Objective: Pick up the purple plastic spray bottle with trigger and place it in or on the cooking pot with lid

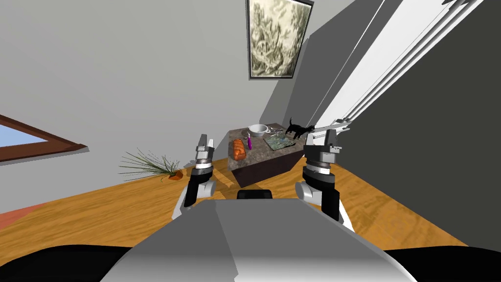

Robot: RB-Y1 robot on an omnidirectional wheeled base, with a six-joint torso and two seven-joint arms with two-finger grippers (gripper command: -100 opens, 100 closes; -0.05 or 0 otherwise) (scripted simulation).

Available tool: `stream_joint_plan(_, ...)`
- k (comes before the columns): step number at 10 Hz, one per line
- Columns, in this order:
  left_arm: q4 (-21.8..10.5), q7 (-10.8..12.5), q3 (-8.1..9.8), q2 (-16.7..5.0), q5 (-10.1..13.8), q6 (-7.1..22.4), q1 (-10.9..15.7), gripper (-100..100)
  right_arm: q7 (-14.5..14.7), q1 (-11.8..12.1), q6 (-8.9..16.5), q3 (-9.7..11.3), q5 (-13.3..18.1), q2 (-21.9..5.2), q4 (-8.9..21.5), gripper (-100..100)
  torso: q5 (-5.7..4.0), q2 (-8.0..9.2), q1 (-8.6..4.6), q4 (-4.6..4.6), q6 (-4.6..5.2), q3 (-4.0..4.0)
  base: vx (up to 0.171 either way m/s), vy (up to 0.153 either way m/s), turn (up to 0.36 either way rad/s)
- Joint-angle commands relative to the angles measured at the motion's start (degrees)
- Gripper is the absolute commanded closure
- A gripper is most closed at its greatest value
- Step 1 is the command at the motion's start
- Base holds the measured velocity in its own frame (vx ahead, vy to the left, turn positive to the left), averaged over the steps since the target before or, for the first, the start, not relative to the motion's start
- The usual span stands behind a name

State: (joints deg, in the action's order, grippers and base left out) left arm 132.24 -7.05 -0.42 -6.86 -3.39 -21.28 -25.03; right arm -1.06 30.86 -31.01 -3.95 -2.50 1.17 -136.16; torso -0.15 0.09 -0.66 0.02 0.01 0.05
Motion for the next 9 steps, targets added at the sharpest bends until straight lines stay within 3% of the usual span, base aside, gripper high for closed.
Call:
stream_joint_plan(1, -0.78, -1.52, -0.11, -1.2, 0.7, 2.12, 0.09, -100, 0.0, 0.0, 0.0, 0.0, 0.0, 0.0, 0.0, 0, 0.0, 0.0, 0.0, 0.0, 0.0, 0.0, -0.01, -0.177, 0.047)
stream_joint_plan(6, -4.47, -7.25, 0.37, -3.75, 3.0, 11.4, 3.47, -100, 0.0, 0.0, 0.0, 0.0, 0.0, 0.0, 0.0, 0, -0.05, -0.03, -0.19, -0.01, 0.01, -0.02, -0.023, -0.206, 0.057)
stream_joint_plan(7, -4.47, -7.25, 0.37, -3.75, 3.0, 11.9, 3.47, -100, 0.0, 0.0, 0.0, 0.0, 0.0, 0.0, 0.0, 0, -0.05, -0.08, -0.18, -0.01, 0.0, -0.04, 0.003, -0.134, 0.025)
stream_joint_plan(9, -6.38, -10.21, 0.38, -4.36, 3.66, 15.76, 5.22, -100, 0.0, 0.0, 0.0, 0.0, 0.0, -0.01, 0.0, 0, 0.03, -0.11, 0.16, -0.02, 0.0, -0.06, -0.01, -0.147, 0.048)
